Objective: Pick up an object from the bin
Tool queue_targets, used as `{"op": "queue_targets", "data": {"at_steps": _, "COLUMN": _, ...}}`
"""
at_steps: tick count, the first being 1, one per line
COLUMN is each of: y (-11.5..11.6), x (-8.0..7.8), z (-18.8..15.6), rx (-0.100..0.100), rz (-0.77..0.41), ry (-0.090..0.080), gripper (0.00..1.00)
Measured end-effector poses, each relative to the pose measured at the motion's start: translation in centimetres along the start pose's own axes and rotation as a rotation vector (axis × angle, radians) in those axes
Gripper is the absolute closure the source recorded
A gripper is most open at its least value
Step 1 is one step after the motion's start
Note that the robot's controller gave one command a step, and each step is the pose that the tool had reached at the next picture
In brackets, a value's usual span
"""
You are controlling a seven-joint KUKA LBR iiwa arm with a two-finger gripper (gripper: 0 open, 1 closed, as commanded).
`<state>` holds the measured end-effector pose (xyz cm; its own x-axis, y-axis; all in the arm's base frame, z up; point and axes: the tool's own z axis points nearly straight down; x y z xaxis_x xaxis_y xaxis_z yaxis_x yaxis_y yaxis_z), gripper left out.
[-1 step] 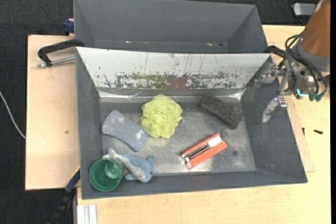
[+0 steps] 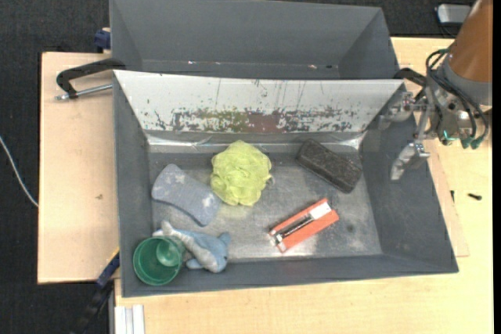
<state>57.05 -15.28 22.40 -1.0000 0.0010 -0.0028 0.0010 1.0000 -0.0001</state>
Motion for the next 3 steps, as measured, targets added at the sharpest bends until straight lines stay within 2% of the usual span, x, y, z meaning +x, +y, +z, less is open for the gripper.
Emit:
{"op": "queue_targets", "data": {"at_steps": 1, "y": 2.0, "x": 0.5, "z": 6.2, "rx": 0.001, "rz": 0.020, "ry": -0.004, "gripper": 0.00}}
{"op": "queue_targets", "data": {"at_steps": 2, "y": 3.1, "x": 1.0, "z": 9.4, "rx": -0.002, "rz": 0.005, "ry": 0.008, "gripper": 0.00}}
{"op": "queue_targets", "data": {"at_steps": 3, "y": 5.0, "x": 0.6, "z": 13.9, "rx": 0.007, "rz": 0.173, "ry": -0.043, "gripper": 1.00}}
